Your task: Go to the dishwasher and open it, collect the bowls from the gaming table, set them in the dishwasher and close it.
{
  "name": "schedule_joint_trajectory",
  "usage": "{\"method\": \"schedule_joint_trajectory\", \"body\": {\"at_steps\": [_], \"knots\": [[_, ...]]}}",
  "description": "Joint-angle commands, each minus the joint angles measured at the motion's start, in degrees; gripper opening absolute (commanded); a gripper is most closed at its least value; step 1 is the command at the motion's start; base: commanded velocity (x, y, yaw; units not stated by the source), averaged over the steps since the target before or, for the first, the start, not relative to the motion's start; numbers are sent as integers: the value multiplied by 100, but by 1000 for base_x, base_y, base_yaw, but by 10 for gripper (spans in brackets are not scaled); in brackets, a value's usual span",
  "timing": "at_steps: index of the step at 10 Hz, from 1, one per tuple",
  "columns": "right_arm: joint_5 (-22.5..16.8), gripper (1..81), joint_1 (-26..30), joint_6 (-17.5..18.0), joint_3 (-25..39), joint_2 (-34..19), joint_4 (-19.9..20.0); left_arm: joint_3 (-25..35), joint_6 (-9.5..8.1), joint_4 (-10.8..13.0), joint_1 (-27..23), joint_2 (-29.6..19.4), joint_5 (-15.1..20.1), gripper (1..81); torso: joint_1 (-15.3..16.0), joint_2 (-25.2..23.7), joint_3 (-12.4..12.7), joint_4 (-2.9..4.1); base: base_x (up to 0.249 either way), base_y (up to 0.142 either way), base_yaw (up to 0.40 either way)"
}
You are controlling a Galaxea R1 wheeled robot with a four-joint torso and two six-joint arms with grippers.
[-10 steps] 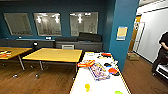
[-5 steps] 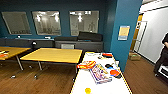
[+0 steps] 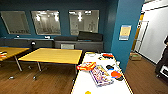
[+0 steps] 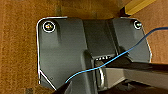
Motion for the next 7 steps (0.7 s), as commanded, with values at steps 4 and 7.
{"method": "schedule_joint_trajectory", "body": {"at_steps": [4, 7], "knots": [[-252, 811, 202, 61, 741, -571, 10, 108, -6, 18, -196, -109, 288, 811, -4, -2, 0, 0, 0, 0, 0], [448, 811, 122, 374, 2993, -2251, 159, 829, -32, 9, -196, -561, 280, 811, -4, -2, 0, 0, 0, 0, 0]]}}
